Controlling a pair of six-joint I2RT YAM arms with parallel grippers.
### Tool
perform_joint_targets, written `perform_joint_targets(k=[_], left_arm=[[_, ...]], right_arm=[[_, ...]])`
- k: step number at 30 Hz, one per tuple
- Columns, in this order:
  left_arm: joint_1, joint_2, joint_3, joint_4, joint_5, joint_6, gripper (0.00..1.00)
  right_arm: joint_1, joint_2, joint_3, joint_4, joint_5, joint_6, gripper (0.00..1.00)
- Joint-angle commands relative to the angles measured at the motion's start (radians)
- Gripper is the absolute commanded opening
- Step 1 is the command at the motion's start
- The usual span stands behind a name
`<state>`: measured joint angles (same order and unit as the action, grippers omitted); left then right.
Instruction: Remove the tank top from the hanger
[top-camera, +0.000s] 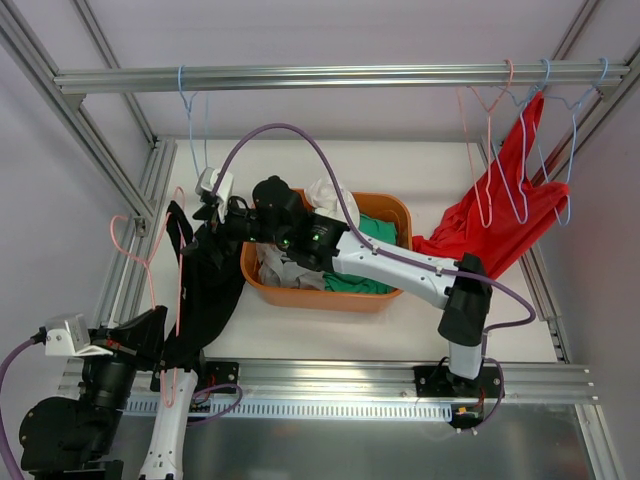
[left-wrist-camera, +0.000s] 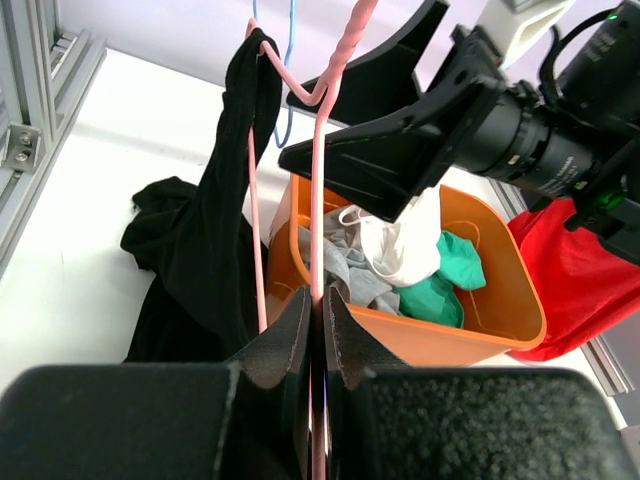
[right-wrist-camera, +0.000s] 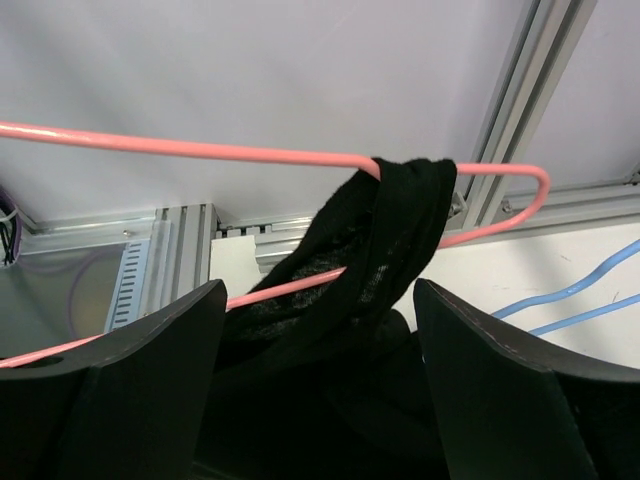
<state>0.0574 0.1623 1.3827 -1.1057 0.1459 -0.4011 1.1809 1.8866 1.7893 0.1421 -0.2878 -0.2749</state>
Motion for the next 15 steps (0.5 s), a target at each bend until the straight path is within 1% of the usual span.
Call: perform_joint_targets(k=[1, 9, 12, 15], left_arm=[[-0.013, -0.009, -0.004, 0.040, -0.003, 0.013, 0.00], [-0.027, -0.003, 0.026, 0.038, 0.029, 0.004, 0.00], [-0.031, 0.000, 0.036, 0.040, 0.026, 0.007, 0.00], [-0.037, -0.001, 0.045, 0.038, 0.014, 0.015, 0.00]], right_arm=[[0.006, -0.080, 0.013, 0.082, -0.024, -0.014, 0.80], [0.006, -0.024, 0.067, 0.077, 0.038, -0.067, 0.80], [0.005, 0.009, 0.123, 0.056, 0.061, -0.093, 0.76], [-0.001, 0.031, 0.140, 0.054, 0.062, -0.098, 0.73]])
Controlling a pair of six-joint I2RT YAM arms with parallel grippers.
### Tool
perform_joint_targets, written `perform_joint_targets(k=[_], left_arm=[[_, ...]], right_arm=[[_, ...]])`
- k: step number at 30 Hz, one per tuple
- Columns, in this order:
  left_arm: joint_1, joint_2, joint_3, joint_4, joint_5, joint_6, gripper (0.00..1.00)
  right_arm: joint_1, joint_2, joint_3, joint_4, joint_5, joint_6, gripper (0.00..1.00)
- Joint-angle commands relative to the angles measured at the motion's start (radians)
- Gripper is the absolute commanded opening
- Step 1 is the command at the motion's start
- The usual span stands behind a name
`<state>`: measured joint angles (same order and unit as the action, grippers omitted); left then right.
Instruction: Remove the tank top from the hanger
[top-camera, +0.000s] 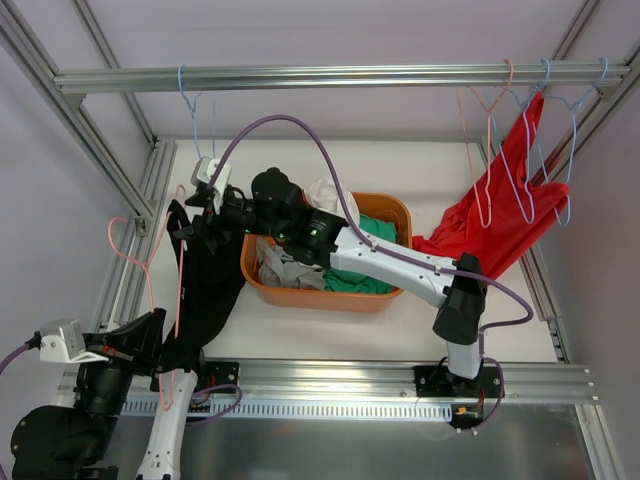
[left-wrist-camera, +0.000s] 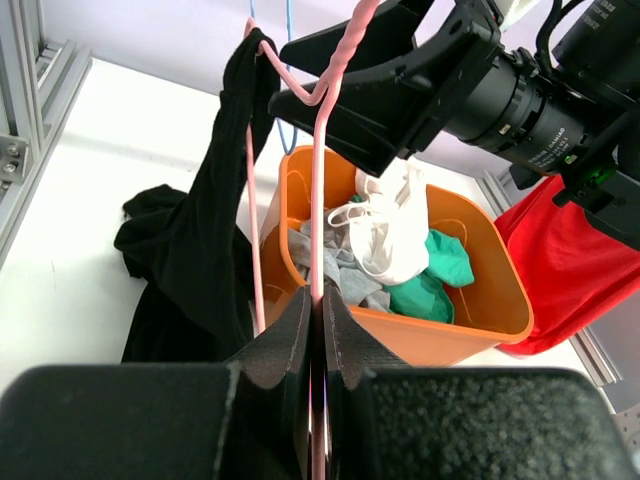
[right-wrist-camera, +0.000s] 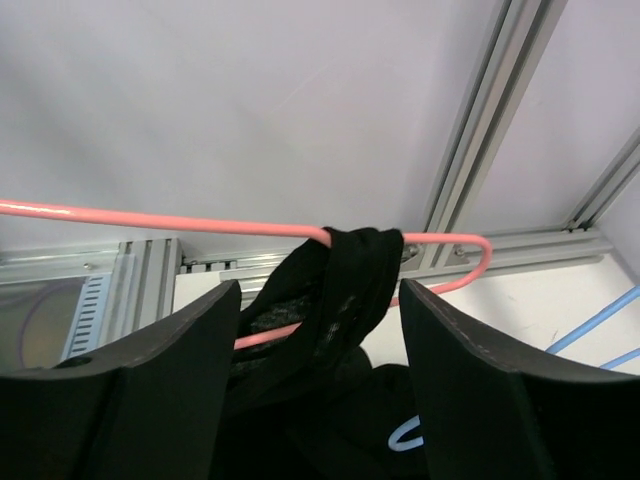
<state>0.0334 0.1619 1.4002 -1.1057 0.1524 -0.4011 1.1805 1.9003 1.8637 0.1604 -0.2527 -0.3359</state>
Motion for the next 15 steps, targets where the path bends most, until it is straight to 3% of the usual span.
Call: perform_joint_targets(k=[1, 7, 8, 13, 15], left_arm=[[-0.015, 0.001, 0.028, 0.040, 0.006, 0.015, 0.00], [-0.021, 0.001, 0.028, 0.040, 0.006, 0.015, 0.00], [-0.021, 0.001, 0.028, 0.040, 0.003, 0.016, 0.00], [-0.023, 0.004, 0.033, 0.038, -0.002, 0.019, 0.00], [-0.024, 0.004, 0.033, 0.038, -0.007, 0.022, 0.00]], right_arm=[[0.001, 0.022, 0.072, 0.036, 0.029, -0.037, 0.67], [-0.004, 0.043, 0.098, 0.036, 0.017, -0.045, 0.38], [-0.002, 0.042, 0.100, 0.036, 0.015, -0.045, 0.37], [-0.002, 0.042, 0.097, 0.034, 0.018, -0.048, 0.00], [-0.002, 0.039, 0.097, 0.039, 0.020, -0.046, 0.01]])
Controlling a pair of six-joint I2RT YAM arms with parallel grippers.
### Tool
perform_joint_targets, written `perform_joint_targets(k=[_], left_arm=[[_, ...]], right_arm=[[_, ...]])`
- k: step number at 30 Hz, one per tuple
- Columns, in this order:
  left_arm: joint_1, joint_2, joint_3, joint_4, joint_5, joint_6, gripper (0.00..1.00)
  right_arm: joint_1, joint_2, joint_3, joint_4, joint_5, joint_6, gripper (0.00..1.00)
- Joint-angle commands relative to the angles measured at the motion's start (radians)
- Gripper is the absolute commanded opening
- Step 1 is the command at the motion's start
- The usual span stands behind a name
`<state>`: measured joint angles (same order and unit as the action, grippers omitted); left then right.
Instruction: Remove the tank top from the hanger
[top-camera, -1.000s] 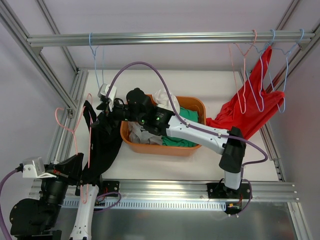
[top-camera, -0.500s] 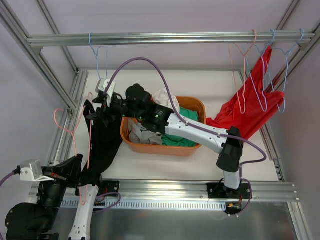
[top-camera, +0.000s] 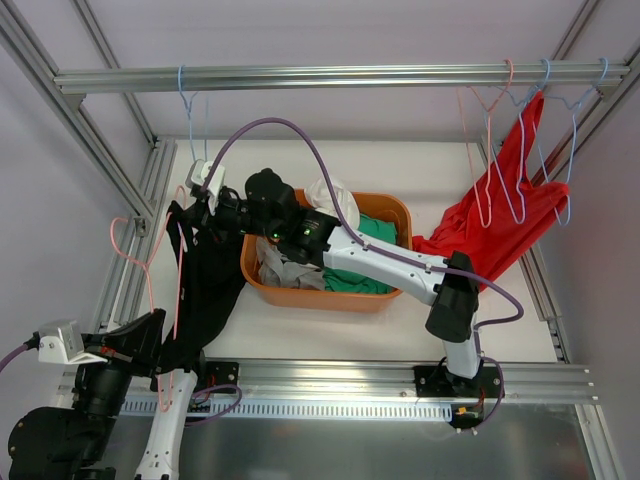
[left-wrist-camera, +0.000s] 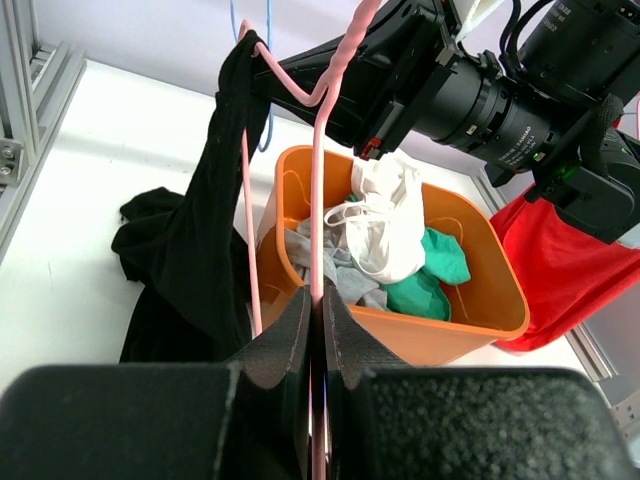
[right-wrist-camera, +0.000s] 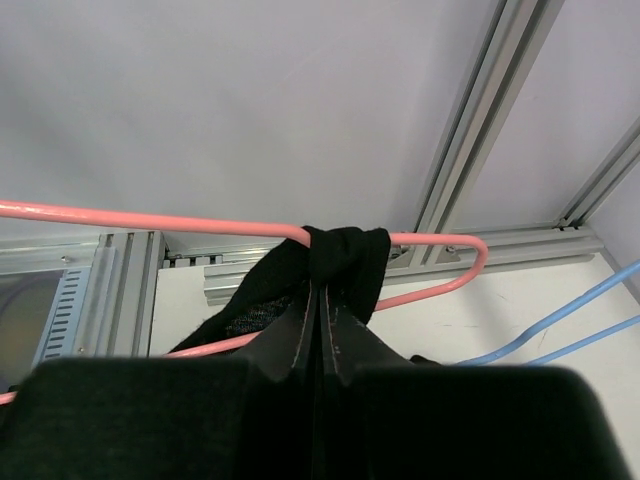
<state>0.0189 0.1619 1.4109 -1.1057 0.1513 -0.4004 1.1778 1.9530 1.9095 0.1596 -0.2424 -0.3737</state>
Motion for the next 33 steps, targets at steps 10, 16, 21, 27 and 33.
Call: perform_joint_targets(k=[10, 16, 21, 27, 33], left_arm=[[-0.010, -0.012, -0.032, 0.043, -0.003, 0.041, 0.00], [-0.016, -0.001, -0.003, 0.052, 0.045, 0.054, 0.00], [-0.014, 0.002, 0.010, 0.069, 0.085, 0.075, 0.00], [-0.016, 0.001, 0.025, 0.081, 0.133, 0.094, 0.00], [-0.014, 0.005, 0.059, 0.087, 0.070, 0.100, 0.00]], right_arm=[[-0.001, -0.028, 0.059, 0.106, 0.172, -0.031, 0.00], [-0.017, 0.026, 0.158, 0.100, 0.236, -0.079, 0.00], [-0.049, 0.066, 0.229, 0.060, 0.236, -0.088, 0.00], [-0.064, 0.090, 0.246, 0.032, 0.258, -0.094, 0.00], [-0.066, 0.054, 0.215, 0.009, 0.203, -0.090, 0.00]])
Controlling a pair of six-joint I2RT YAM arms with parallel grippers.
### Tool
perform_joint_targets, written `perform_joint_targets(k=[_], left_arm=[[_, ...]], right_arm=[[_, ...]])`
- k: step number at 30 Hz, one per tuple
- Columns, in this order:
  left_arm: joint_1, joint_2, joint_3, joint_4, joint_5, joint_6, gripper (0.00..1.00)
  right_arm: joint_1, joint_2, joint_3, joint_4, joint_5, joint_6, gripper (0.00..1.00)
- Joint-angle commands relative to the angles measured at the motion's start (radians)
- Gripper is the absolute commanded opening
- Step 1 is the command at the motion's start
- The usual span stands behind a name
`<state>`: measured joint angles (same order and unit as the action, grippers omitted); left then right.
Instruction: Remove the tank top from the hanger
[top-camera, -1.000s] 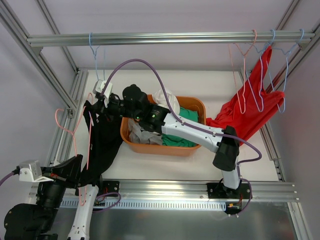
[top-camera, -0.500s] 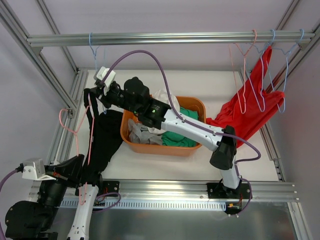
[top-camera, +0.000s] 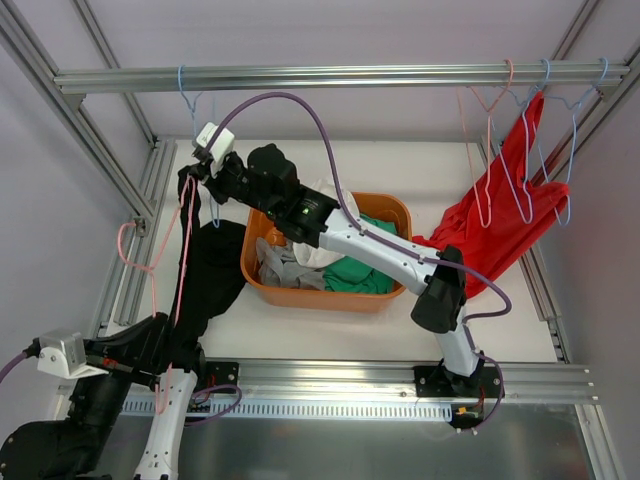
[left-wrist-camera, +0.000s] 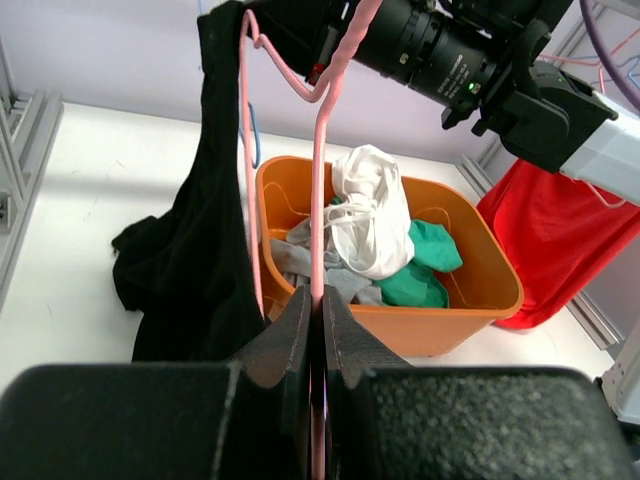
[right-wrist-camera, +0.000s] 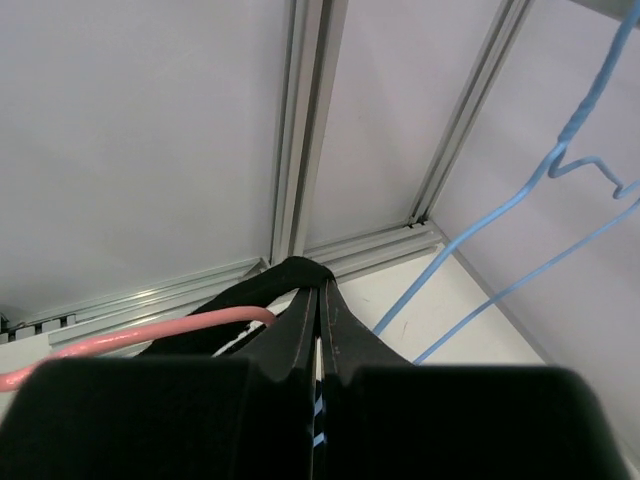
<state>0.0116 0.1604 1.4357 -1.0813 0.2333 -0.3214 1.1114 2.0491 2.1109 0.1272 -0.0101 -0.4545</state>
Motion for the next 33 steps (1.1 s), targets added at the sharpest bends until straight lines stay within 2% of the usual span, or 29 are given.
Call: perform_joint_targets(k=[1, 4, 8, 11, 15, 19, 20, 24, 29, 31, 33], left_arm=[[-0.007, 0.008, 0.045, 0.064, -0.028, 0.022, 0.00], [-0.007, 0.010, 0.049, 0.078, -0.106, 0.025, 0.00], [0.007, -0.032, -0.050, 0.298, -0.130, 0.007, 0.00], [0.007, 0.007, -0.089, 0.382, -0.144, -0.021, 0.00], [0.007, 0.071, -0.101, 0.533, -0.120, -0.039, 0.00], [0.005, 0.146, -0.080, 0.625, -0.123, -0.042, 0.00], [0.005, 0.160, -0.077, 0.645, -0.088, -0.042, 0.00], [0.007, 0.229, -0.075, 0.731, 0.033, -0.036, 0.00], [0.007, 0.297, -0.126, 0.834, 0.021, 0.004, 0.00], [0.007, 0.310, -0.167, 0.879, 0.029, 0.031, 0.00], [0.007, 0.303, -0.268, 1.030, 0.026, 0.041, 0.00]], right_arm=[[0.004, -0.053, 0.005, 0.042, -0.046, -0.003, 0.00], [0.005, -0.096, -0.032, 0.043, -0.109, 0.023, 0.00], [0.016, -0.161, -0.094, 0.063, -0.162, 0.066, 0.00], [0.028, -0.219, -0.163, 0.084, -0.192, 0.091, 0.00], [0.059, -0.314, -0.323, 0.115, -0.231, 0.105, 0.00], [0.113, -0.469, -0.499, 0.123, -0.263, 0.094, 0.00], [0.137, -0.498, -0.537, 0.123, -0.266, 0.091, 0.00], [0.194, -0.650, -0.736, 0.121, -0.199, 0.068, 0.00], [0.231, -0.777, -0.966, 0.101, -0.142, 0.071, 0.00], [0.237, -0.811, -1.006, 0.081, -0.125, 0.080, 0.00], [0.245, -0.825, -1.054, 0.068, -0.126, 0.086, 0.00]])
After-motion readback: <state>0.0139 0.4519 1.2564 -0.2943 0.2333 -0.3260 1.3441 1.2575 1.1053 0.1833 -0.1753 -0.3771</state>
